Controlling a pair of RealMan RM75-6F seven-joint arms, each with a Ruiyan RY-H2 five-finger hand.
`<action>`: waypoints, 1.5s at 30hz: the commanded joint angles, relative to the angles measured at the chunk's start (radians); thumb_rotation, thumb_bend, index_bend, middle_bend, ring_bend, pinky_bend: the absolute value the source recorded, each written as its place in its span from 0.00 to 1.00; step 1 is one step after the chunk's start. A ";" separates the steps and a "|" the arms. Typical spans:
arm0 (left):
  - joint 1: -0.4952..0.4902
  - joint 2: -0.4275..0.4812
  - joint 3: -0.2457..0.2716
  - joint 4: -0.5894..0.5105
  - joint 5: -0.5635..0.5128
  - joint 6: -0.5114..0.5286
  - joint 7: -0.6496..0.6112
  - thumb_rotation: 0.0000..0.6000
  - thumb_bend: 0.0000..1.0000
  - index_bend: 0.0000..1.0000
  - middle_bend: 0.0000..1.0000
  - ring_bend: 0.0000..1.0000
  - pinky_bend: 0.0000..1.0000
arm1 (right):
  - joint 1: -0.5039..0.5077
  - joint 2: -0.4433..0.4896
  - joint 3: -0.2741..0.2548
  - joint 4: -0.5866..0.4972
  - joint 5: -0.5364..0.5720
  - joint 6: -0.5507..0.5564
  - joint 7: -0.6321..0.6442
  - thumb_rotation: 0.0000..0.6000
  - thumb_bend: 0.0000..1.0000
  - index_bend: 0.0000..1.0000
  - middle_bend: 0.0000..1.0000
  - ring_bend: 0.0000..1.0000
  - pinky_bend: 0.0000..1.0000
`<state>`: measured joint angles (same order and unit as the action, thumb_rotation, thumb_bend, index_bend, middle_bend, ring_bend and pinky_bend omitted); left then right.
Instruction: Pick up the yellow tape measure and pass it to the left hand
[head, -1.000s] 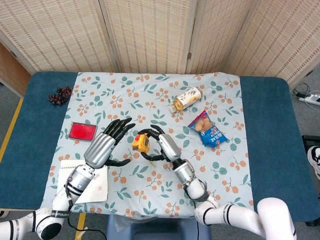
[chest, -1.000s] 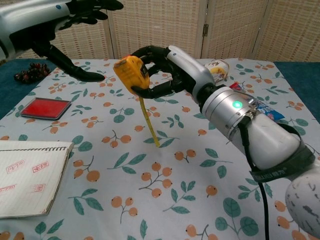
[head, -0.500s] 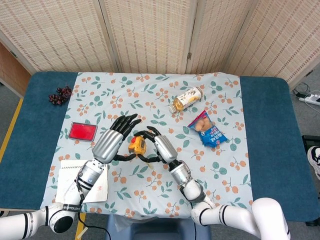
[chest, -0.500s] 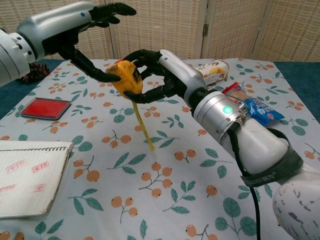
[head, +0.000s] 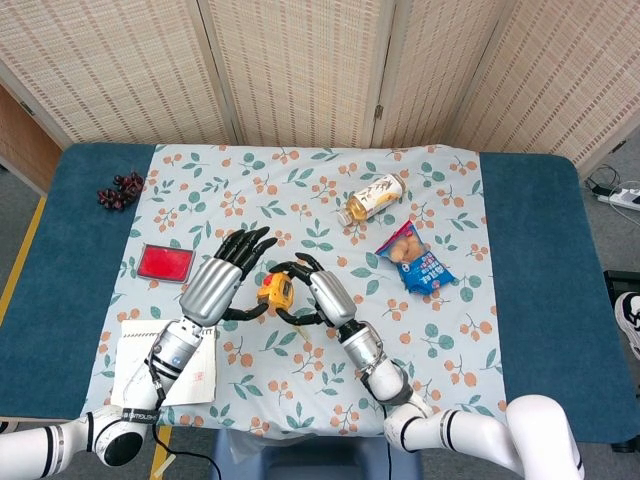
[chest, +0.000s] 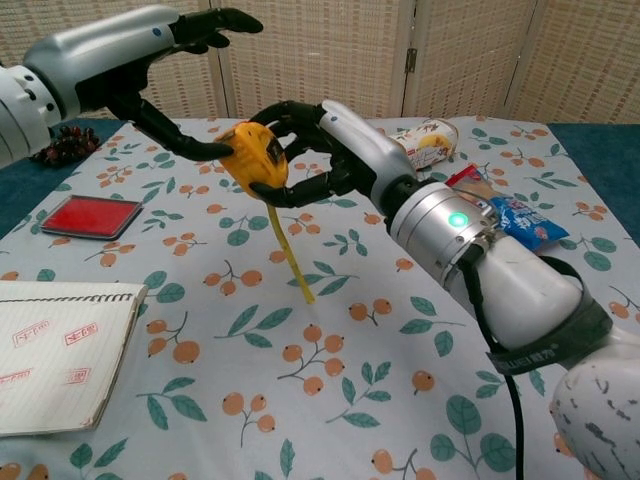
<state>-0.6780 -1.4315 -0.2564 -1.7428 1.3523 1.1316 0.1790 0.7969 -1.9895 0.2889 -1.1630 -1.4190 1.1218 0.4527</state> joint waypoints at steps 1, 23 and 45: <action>-0.001 0.002 0.004 0.000 0.001 0.000 0.000 1.00 0.36 0.04 0.04 0.07 0.00 | 0.000 0.001 -0.002 -0.002 0.001 -0.002 -0.004 1.00 0.36 0.55 0.48 0.36 0.08; -0.011 -0.010 0.026 0.027 0.007 0.018 -0.002 1.00 0.55 0.23 0.08 0.10 0.00 | 0.007 -0.009 0.008 0.024 0.022 -0.025 -0.002 1.00 0.36 0.55 0.48 0.36 0.08; 0.003 -0.047 0.041 0.098 0.038 0.065 -0.061 1.00 0.60 0.57 0.19 0.17 0.00 | 0.007 -0.003 0.018 0.033 0.039 -0.034 -0.009 1.00 0.36 0.55 0.48 0.36 0.08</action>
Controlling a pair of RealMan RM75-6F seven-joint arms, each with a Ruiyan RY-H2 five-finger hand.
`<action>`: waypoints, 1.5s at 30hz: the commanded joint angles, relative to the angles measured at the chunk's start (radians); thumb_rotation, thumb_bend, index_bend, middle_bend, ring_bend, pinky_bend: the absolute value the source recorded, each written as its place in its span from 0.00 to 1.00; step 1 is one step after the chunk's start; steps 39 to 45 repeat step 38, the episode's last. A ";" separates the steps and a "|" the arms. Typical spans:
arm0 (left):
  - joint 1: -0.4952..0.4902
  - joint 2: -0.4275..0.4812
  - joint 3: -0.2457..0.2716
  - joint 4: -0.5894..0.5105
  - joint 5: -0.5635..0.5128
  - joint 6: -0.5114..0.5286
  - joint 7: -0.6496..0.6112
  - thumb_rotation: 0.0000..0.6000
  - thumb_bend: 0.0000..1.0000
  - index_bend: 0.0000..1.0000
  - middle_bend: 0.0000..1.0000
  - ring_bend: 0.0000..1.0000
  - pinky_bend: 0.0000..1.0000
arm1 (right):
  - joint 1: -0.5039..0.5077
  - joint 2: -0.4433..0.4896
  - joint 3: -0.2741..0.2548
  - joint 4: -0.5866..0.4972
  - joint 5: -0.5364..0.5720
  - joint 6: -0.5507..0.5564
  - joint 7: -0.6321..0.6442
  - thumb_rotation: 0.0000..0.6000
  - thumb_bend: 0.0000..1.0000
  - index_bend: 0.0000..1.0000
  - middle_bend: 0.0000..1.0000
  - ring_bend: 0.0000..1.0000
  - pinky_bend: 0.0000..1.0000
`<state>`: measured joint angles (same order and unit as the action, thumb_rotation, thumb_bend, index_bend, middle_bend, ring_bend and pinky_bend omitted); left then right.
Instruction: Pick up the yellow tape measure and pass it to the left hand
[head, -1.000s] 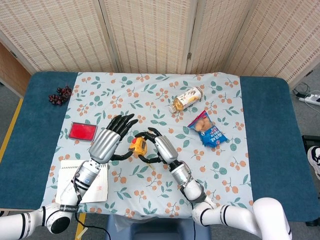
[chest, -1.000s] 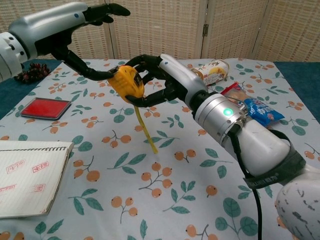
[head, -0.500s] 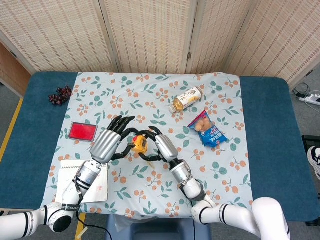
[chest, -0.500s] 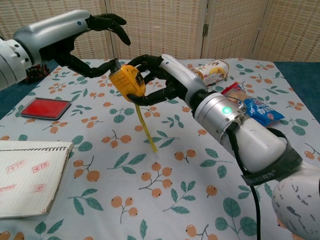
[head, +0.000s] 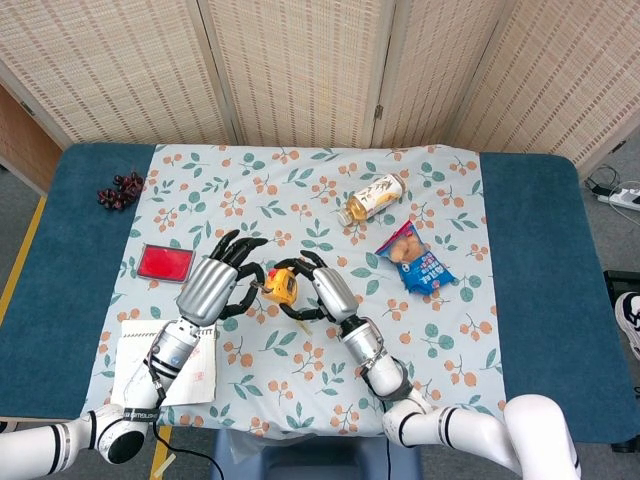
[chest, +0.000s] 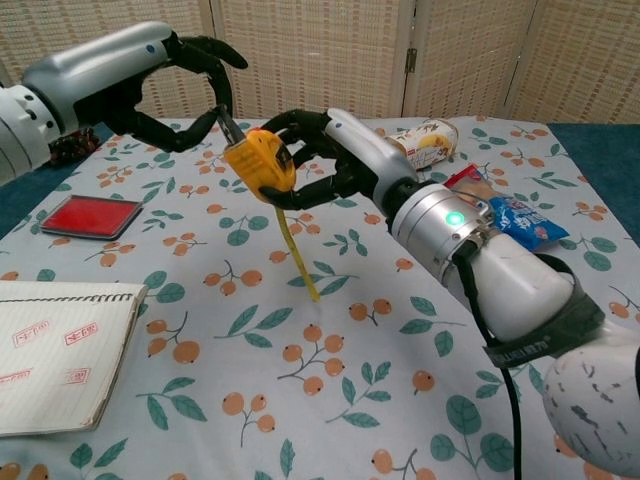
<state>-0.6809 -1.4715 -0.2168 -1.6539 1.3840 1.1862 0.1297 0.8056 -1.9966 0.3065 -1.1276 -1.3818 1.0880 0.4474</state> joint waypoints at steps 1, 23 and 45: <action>0.010 -0.012 0.002 0.016 0.008 0.020 -0.024 1.00 0.60 0.58 0.20 0.18 0.00 | -0.003 0.008 0.000 -0.005 0.004 -0.001 -0.009 1.00 0.36 0.55 0.48 0.36 0.08; 0.146 0.049 -0.015 0.226 -0.035 0.117 -0.360 1.00 0.60 0.56 0.25 0.23 0.00 | -0.138 0.281 -0.108 -0.134 -0.004 0.008 -0.124 1.00 0.36 0.55 0.48 0.36 0.08; 0.170 0.077 -0.017 0.419 -0.044 0.045 -0.629 1.00 0.60 0.54 0.25 0.22 0.00 | -0.261 0.460 -0.192 -0.183 -0.060 0.078 -0.042 1.00 0.36 0.56 0.49 0.37 0.08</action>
